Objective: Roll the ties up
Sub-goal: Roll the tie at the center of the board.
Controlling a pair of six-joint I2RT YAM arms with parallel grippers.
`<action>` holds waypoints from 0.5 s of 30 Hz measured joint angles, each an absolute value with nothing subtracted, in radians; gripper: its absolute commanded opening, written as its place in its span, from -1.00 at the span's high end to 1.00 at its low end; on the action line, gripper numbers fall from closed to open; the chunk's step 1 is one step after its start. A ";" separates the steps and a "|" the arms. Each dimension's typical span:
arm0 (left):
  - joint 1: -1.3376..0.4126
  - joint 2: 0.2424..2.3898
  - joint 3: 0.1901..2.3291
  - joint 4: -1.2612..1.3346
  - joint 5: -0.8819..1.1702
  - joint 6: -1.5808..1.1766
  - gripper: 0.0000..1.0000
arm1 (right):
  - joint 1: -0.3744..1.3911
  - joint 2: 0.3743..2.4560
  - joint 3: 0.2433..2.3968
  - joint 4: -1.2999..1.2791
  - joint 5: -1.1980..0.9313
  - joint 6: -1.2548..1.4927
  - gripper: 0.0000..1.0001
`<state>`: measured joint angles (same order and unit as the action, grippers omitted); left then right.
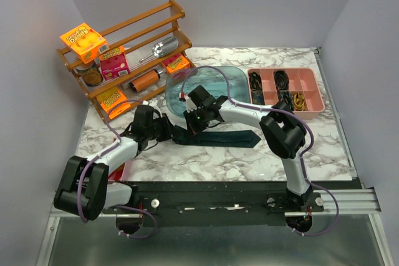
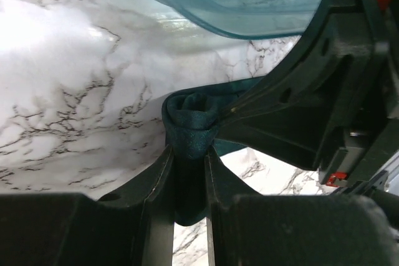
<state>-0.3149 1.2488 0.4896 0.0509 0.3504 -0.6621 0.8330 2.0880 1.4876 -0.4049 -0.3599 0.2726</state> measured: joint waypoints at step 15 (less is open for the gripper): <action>-0.515 1.258 0.678 -0.219 0.084 -0.609 1.00 | 0.844 2.096 1.488 -0.405 -0.360 0.281 0.99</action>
<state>-0.5148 1.2575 0.6777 -0.2188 0.0845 -0.6086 0.8440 2.0964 1.4879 -0.4053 -0.3603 0.2806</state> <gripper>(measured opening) 0.284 0.007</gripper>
